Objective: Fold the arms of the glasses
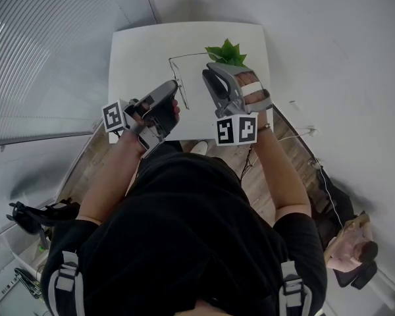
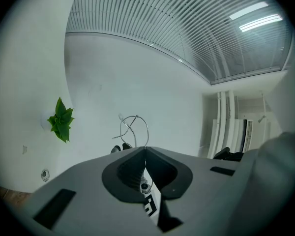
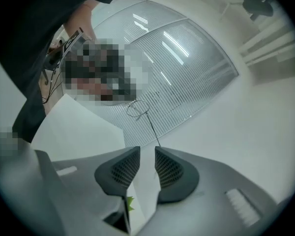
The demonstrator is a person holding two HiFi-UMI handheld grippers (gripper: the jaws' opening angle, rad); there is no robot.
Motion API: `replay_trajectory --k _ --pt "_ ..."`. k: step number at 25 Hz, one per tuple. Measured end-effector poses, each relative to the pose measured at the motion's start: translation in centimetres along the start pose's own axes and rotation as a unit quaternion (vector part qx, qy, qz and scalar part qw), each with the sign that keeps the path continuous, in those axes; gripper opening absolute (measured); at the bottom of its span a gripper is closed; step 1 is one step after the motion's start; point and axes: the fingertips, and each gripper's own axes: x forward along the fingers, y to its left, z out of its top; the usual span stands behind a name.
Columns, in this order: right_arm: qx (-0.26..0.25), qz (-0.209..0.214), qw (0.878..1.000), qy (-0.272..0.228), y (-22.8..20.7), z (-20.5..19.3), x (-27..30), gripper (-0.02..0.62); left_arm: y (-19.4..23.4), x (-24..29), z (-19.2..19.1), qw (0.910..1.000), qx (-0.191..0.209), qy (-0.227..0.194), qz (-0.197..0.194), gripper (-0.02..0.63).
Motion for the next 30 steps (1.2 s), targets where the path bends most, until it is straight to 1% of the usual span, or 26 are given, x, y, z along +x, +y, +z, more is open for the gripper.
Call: replay_trajectory --k 7,11,15,19,23,26,28,30 --pt "0.038 -0.034 0.998 0.021 -1.8 -2.1 -0.8 0.118 0.2 -0.3 0.1 1.0000 0.002 -0.003 0.003 0.011" --pt "0.063 -0.032 0.997 0.036 -2.0 -3.2 -0.4 0.152 0.1 -0.3 0.0 1.0000 0.002 -0.003 0.001 0.011" --pt "0.080 -0.030 0.995 0.044 -1.9 -3.9 0.5 0.164 -0.1 -0.2 0.1 1.0000 0.001 -0.002 -0.005 0.011" --pt "0.083 -0.029 0.995 0.050 -1.6 -4.1 1.2 0.167 0.0 -0.5 0.0 1.0000 -0.005 -0.004 -0.005 0.011" --pt "0.078 -0.022 0.995 0.057 -1.2 -4.7 2.0 0.166 -0.1 -0.6 0.2 1.0000 -0.004 -0.003 -0.006 0.011" --pt "0.073 -0.025 0.995 0.058 -1.0 -4.6 2.4 0.132 -0.2 -0.8 0.2 1.0000 -0.005 -0.004 -0.007 0.011" --pt "0.070 -0.027 0.995 0.058 -1.0 -4.3 2.5 0.127 -0.3 -1.0 0.3 1.0000 -0.005 -0.004 -0.007 0.011" --pt "0.065 -0.032 0.996 0.060 -1.1 -4.3 2.7 0.097 -0.3 -1.0 0.3 1.0000 -0.006 -0.004 -0.007 0.011"
